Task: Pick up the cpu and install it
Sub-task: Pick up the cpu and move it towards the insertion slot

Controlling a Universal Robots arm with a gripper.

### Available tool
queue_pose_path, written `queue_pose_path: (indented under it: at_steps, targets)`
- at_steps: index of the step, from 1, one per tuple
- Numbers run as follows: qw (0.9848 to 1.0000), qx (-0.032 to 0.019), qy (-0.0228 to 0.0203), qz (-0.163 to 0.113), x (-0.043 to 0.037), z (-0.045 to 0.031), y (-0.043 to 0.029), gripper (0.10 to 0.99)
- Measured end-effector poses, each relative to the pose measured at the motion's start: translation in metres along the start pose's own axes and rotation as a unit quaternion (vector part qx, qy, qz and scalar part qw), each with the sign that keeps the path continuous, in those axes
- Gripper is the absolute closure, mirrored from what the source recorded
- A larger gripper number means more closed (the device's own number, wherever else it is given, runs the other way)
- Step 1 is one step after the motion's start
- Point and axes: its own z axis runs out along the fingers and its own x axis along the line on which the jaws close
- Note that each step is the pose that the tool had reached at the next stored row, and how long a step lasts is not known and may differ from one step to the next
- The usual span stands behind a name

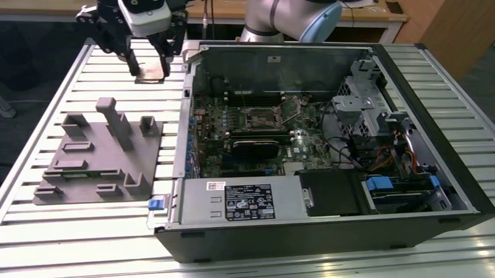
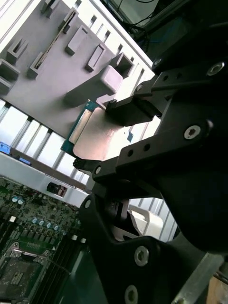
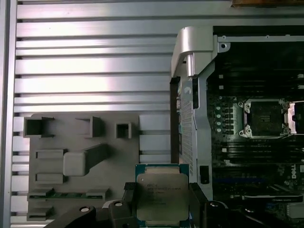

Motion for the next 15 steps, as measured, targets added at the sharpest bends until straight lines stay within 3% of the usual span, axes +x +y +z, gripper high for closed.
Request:
queue_pose_path:
  at_steps: [13,14,15]
  targets:
    - [1.0,0.0,0.0,0.0,-0.0329,-0.0003,0.0021,0.553]
    - [1.0,0.0,0.0,0.0,-0.0458,-0.0003,0.0032,0.553]
    - [1.0,0.0,0.0,0.0,-0.0594,0.0001,0.0101,0.553]
